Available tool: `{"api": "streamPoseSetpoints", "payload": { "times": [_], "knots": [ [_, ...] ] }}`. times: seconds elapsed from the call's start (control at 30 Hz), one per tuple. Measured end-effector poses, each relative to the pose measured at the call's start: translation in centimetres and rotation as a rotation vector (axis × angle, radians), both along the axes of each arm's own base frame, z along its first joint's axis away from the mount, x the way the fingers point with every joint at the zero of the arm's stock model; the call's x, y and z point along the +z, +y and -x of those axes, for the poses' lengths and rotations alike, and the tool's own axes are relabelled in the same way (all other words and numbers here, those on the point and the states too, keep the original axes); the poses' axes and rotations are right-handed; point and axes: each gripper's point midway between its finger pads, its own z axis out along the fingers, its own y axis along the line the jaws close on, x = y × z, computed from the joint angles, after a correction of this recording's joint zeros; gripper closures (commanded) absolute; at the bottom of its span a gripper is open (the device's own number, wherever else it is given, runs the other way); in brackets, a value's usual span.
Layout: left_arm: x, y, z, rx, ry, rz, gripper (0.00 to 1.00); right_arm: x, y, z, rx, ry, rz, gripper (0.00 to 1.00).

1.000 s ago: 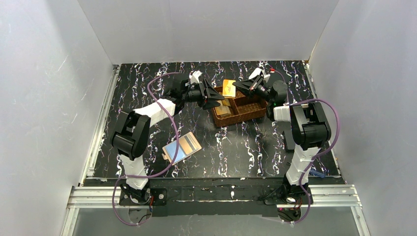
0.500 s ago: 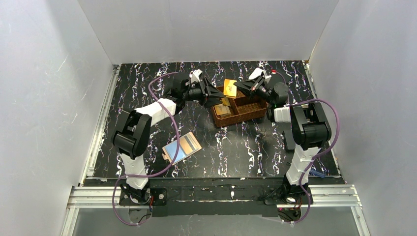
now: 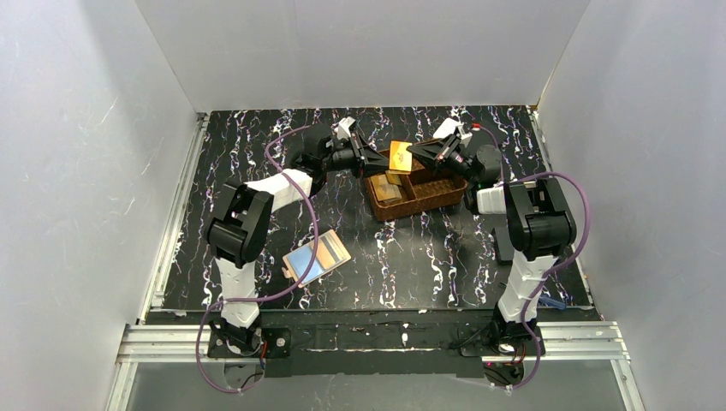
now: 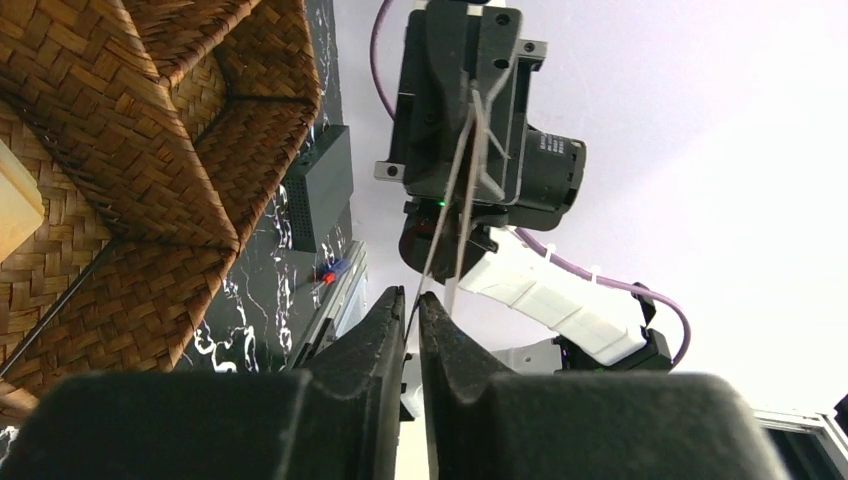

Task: Put the credit cards into the card holder
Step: Place the credit card in the storage box.

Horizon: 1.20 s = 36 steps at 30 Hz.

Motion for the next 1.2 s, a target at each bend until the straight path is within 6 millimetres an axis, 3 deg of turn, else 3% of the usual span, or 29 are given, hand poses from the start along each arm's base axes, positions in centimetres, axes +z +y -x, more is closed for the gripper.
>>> {"api": "streamPoseSetpoints", "payload": {
  "times": [0.07, 0.4, 0.57, 0.73, 0.93, 1.2],
  "knots": [
    [0.2, 0.0, -0.2, 0.002, -0.012, 0.007, 1.00, -0.7, 0.0, -0.2, -0.004, 0.006, 0.017, 0.88],
    [-2.2, 0.7, -1.9, 0.042, 0.012, -0.018, 1.00, -4.1, 1.2, -2.2, 0.024, 0.035, 0.135, 0.73],
    [-2.4, 1.5, -3.0, 0.085, -0.003, -0.029, 1.00, -4.8, 2.1, -3.0, 0.046, 0.013, 0.216, 0.69],
    [-3.0, 2.4, -4.2, 0.128, -0.013, -0.045, 1.00, -5.9, 3.1, -4.0, 0.068, -0.005, 0.291, 0.68],
    [-6.2, 3.0, -5.1, 0.158, 0.021, -0.110, 1.00, -9.0, 3.5, -4.0, 0.084, 0.053, 0.376, 0.70],
    [-8.3, 4.1, -5.5, 0.168, 0.008, -0.216, 1.00, -10.4, 3.4, -3.5, 0.097, 0.079, 0.422, 0.71]
  ]
}}
